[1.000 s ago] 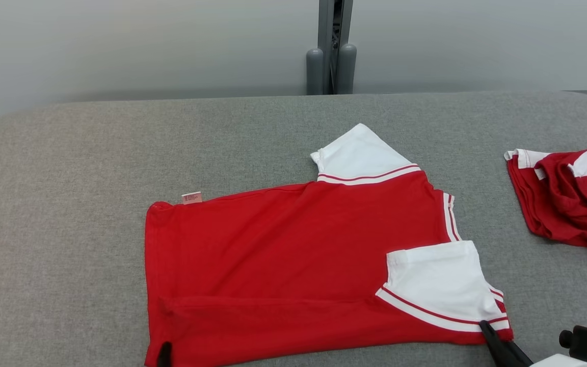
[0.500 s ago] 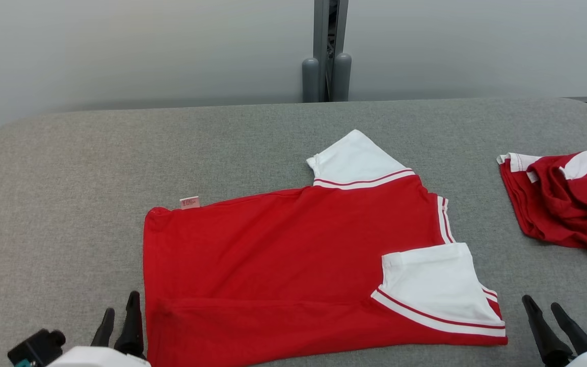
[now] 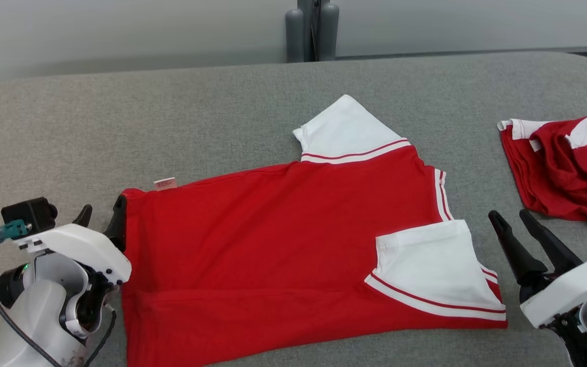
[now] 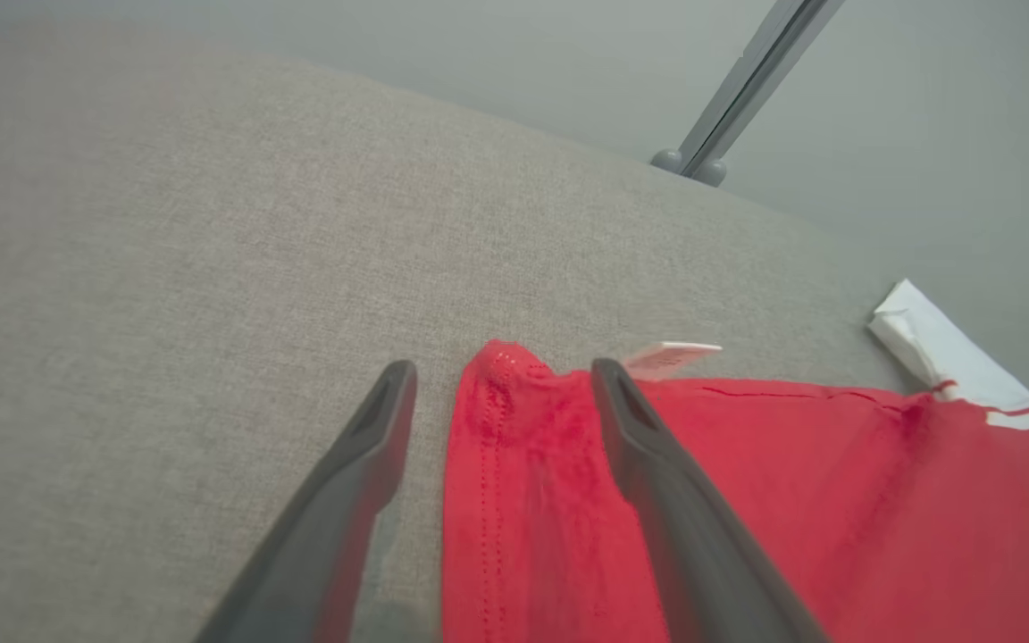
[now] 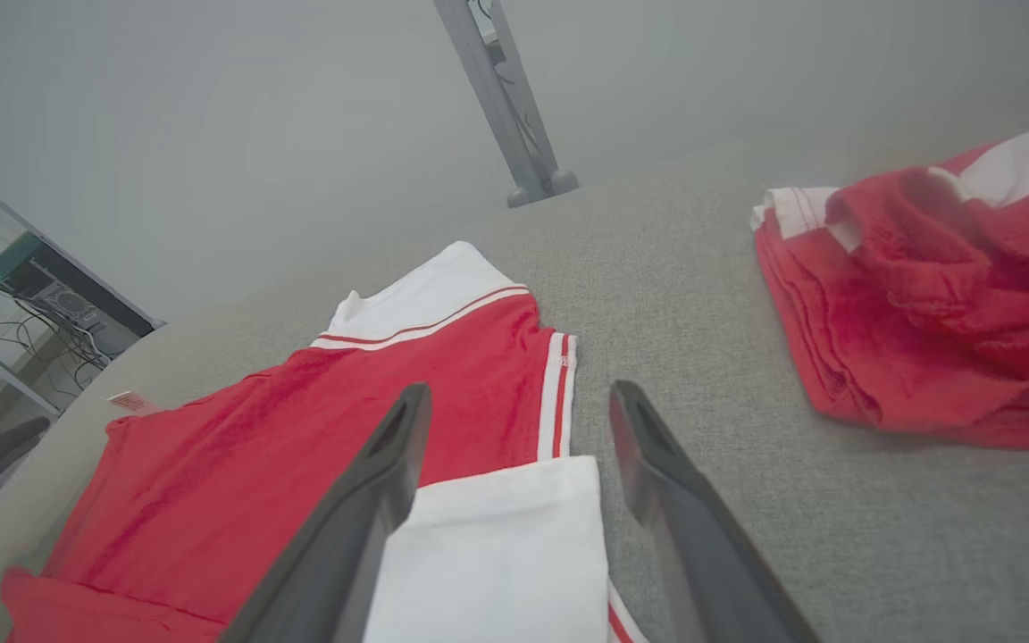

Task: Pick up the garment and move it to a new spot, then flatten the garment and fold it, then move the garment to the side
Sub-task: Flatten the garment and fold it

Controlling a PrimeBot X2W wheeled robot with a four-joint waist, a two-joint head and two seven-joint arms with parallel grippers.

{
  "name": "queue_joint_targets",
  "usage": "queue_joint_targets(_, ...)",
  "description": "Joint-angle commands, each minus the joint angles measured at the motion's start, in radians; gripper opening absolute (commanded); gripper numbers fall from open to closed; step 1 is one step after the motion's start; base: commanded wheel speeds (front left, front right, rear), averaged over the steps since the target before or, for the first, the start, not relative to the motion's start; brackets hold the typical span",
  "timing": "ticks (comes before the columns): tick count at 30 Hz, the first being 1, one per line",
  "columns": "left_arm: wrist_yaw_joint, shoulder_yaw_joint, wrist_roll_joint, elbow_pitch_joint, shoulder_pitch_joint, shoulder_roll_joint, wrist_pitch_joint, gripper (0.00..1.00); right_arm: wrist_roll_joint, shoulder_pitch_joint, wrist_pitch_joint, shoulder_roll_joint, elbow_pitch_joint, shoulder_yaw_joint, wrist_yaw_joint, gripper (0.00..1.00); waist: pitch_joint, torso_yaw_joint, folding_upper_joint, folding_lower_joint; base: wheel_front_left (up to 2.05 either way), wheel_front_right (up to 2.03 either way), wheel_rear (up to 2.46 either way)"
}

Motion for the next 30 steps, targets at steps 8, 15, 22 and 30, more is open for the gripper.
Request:
queue_joint_targets(8, -0.010, -0.058, 0.071, 0.154, -0.158, 0.024, 0.048, 1.00, -0.004, -0.107, 0.017, -0.029, -0.006, 0.059, 0.000, 1.00, 0.087, -0.029, 0.0000, 0.0000, 0.00, 0.00, 0.00)
queue_joint_targets(15, -0.036, -0.093, 0.091, 0.243, -0.223, 0.016, 0.071, 0.77, 0.007, -0.138, -0.001, -0.042, 0.018, 0.093, 0.000, 1.00, 0.100, -0.032, 0.0000, 0.0000, 0.00, 0.00, 0.00)
queue_joint_targets(22, -0.074, -0.131, 0.103, 0.295, -0.249, 0.005, 0.103, 0.27, 0.019, -0.161, -0.008, -0.058, 0.038, 0.119, 0.000, 1.00, 0.099, -0.030, 0.0000, 0.0000, 0.00, 0.00, 0.00)
queue_joint_targets(30, -0.081, -0.141, 0.111, 0.322, -0.275, -0.018, 0.061, 0.00, -0.011, -0.248, 0.007, -0.075, 0.078, 0.165, 0.000, 1.00, 0.107, -0.018, 0.0000, 0.0000, 0.00, 0.00, 0.00)
